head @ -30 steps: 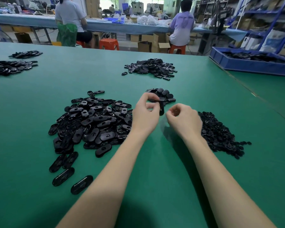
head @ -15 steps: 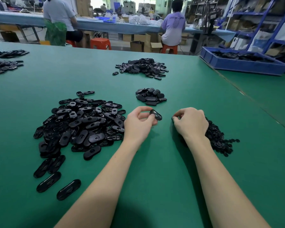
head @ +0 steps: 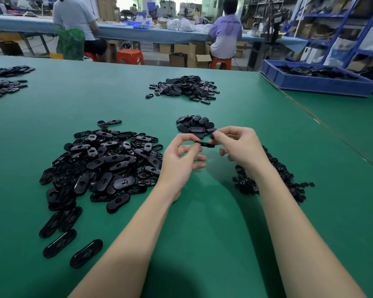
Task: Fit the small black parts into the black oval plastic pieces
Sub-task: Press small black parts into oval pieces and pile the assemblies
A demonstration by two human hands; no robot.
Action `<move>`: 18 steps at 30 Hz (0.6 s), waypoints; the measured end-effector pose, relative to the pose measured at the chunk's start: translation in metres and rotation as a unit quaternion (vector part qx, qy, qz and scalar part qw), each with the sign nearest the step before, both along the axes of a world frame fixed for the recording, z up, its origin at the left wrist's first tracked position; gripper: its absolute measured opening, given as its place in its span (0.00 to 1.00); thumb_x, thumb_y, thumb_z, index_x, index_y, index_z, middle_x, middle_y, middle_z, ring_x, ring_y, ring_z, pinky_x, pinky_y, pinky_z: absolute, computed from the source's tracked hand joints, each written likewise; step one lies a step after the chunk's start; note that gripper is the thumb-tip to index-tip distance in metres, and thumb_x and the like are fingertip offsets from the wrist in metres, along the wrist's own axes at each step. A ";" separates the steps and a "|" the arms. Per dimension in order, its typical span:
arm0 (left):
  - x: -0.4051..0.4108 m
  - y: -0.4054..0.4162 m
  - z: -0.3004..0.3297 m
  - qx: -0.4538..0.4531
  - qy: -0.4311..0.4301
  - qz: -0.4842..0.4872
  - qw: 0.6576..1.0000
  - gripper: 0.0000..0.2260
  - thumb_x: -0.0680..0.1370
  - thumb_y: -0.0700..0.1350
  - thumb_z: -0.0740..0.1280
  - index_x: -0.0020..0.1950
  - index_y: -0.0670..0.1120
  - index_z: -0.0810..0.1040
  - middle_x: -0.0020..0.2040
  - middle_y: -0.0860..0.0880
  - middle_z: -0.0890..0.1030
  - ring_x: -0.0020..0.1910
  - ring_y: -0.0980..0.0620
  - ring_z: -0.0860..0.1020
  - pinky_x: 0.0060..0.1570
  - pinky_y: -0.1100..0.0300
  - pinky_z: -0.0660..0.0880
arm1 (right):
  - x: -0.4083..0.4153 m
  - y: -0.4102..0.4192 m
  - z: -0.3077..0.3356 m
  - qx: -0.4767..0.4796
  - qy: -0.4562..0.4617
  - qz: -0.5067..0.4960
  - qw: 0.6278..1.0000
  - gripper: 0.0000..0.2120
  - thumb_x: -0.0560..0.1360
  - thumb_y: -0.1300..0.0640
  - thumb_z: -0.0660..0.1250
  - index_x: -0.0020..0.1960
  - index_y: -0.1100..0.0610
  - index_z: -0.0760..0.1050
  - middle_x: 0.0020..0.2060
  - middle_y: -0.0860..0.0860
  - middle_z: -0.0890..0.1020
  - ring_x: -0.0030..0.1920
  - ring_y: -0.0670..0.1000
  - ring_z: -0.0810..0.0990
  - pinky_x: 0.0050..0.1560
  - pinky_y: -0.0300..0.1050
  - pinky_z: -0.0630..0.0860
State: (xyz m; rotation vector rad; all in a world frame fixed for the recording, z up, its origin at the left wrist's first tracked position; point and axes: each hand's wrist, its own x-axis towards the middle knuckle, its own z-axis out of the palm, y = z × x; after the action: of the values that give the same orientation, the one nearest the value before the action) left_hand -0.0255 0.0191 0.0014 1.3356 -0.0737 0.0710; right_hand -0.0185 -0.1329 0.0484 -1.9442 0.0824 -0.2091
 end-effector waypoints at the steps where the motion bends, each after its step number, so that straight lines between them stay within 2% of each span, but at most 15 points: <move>1: 0.000 0.000 0.000 0.002 0.001 -0.005 1.000 0.06 0.81 0.39 0.67 0.50 0.50 0.79 0.41 0.48 0.84 0.38 0.51 0.84 0.40 0.59 0.81 | -0.001 0.000 0.000 0.007 0.003 -0.003 1.000 0.07 0.76 0.54 0.68 0.42 0.52 0.84 0.39 0.43 0.87 0.27 0.43 0.76 0.30 0.36 0.71; 5: 0.002 0.001 0.001 -0.009 0.016 -0.013 1.000 0.08 0.80 0.34 0.64 0.51 0.45 0.80 0.40 0.50 0.86 0.40 0.51 0.85 0.42 0.61 0.81 | -0.001 -0.003 0.000 0.065 0.032 0.010 0.997 0.05 0.77 0.56 0.70 0.44 0.56 0.83 0.39 0.48 0.88 0.24 0.45 0.72 0.26 0.34 0.69; 9: 0.002 0.002 0.000 -0.032 0.019 -0.009 0.999 0.05 0.80 0.36 0.67 0.53 0.42 0.81 0.40 0.47 0.86 0.40 0.51 0.85 0.42 0.63 0.80 | -0.002 -0.005 0.001 0.073 0.054 0.029 0.995 0.05 0.76 0.57 0.71 0.42 0.56 0.84 0.38 0.50 0.88 0.23 0.45 0.70 0.26 0.34 0.67; 12: 0.003 0.002 -0.004 -0.039 0.013 0.003 0.999 0.08 0.79 0.33 0.67 0.54 0.42 0.81 0.42 0.44 0.87 0.43 0.51 0.85 0.44 0.65 0.79 | -0.001 -0.005 0.001 0.080 0.055 0.025 0.995 0.04 0.75 0.58 0.72 0.43 0.56 0.84 0.37 0.50 0.87 0.22 0.45 0.69 0.25 0.34 0.67; 18: 0.004 0.002 -0.006 -0.056 0.009 0.014 0.998 0.10 0.78 0.31 0.67 0.53 0.45 0.79 0.44 0.45 0.87 0.47 0.49 0.86 0.48 0.64 0.80 | -0.002 -0.006 0.001 0.056 0.086 0.043 0.994 0.03 0.73 0.61 0.74 0.44 0.54 0.85 0.37 0.48 0.85 0.25 0.46 0.73 0.26 0.35 0.66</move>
State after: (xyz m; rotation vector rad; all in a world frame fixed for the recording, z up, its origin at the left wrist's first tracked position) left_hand -0.0214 0.0213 -0.0044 1.2259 -0.0357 0.0867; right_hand -0.0203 -0.1385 0.0498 -1.8456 0.1209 0.0217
